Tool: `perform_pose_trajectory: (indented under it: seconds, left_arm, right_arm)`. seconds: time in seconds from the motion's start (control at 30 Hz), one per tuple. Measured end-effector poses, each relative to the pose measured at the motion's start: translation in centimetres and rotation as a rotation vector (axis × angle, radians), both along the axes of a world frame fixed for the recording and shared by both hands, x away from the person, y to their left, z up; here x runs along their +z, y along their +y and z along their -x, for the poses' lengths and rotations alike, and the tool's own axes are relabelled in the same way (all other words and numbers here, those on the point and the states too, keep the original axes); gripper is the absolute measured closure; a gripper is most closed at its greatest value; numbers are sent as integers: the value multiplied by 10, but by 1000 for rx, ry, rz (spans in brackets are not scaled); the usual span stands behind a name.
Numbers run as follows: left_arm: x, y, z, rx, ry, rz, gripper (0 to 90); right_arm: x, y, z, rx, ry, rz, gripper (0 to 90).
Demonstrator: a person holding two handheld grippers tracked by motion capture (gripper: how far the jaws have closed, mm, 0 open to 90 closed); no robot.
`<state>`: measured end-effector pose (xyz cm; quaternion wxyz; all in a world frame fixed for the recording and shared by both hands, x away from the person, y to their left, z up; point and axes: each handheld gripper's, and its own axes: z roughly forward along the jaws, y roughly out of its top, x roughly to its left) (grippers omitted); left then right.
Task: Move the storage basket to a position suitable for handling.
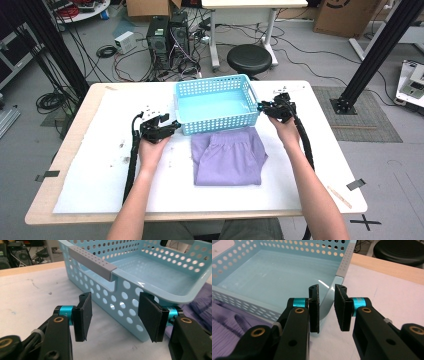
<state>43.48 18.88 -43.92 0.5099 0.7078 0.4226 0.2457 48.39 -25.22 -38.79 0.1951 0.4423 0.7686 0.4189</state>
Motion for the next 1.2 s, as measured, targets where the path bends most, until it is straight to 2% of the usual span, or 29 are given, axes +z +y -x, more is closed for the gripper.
perform_pose_trajectory:
  seconds: [0.07,0.1,0.13,0.17,0.2,0.23,0.27,0.3,0.33,0.37,0.4,0.43,0.47,0.53,0.6,0.63,0.67,0.7,0.73,0.77,0.8,0.87,0.9,1.03,1.07,1.17,1.2]
  left_arm:
    - [0,1,0,-1,5,1,430]
    - [0,2,1,-2,11,-5,413]
    - [0,2,1,-2,11,-5,378]
    - [-1,5,6,-22,16,-8,373]
    - [-1,5,9,-27,11,-9,365]
    - [-1,5,9,-27,11,-9,340]
    - [0,6,13,-31,-3,-11,340]
    - [0,6,19,-52,-15,-7,310]
    - [0,6,19,-52,-15,-7,306]
    - [1,5,22,-73,-19,-5,306]
    - [1,3,25,-87,-20,-9,291]
    - [2,1,26,-102,-24,-11,291]
    - [3,-4,28,-125,-35,-3,284]
    - [3,-6,27,-132,-37,-5,283]
    - [3,-13,19,-129,-14,-2,284]
    - [3,-13,19,-129,-14,-2,284]
    - [2,-17,15,-131,-25,20,292]
    - [2,-17,15,-131,-25,20,310]
    - [2,-19,13,-135,-17,19,349]
    - [1,-21,8,-147,4,12,349]
    - [1,-24,6,-143,16,7,396]
    - [0,-27,0,-132,26,4,362]
    - [0,-26,-1,-125,23,10,376]
    - [-2,-26,-5,-113,7,29,410]
    - [-3,-26,-6,-112,4,29,415]
    - [-1,-28,-6,-103,-17,0,446]
    - [3,-30,-9,-101,-1,-23,450]
  right_arm:
    - [0,-3,4,7,-10,-13,749]
    - [1,-4,6,7,-15,-17,686]
    - [1,-4,6,7,-15,-17,686]
    - [3,-9,11,9,-46,-42,560]
    - [3,-12,14,22,-61,-62,550]
    - [3,-12,14,22,-61,-62,550]
    - [3,-15,16,37,-71,-68,514]
    - [0,-20,20,62,-86,-66,415]
    - [0,-20,20,62,-86,-66,415]
    - [-1,-22,22,70,-86,-69,388]
    - [-8,-25,24,109,-81,-69,360]
    - [-8,-25,24,109,-81,-69,360]
    - [-15,-24,23,134,-60,-52,339]
    - [-17,-22,21,142,-51,-44,338]
    - [-26,-9,17,161,-59,12,354]
    - [-26,-9,17,161,-59,12,354]
    - [-30,0,15,170,-62,54,398]
    - [-32,2,15,174,-55,65,433]
    - [-34,4,14,185,-49,72,453]
    - [-34,4,14,185,-49,72,453]
    - [-36,5,14,176,-49,82,474]
    - [-35,4,14,167,-53,89,532]
    - [-34,1,15,162,-54,87,584]
    - [-29,0,18,168,-72,78,604]
    - [-29,1,20,161,-74,101,603]
    - [-28,2,21,163,-72,108,605]
    - [-28,2,22,161,-76,111,610]
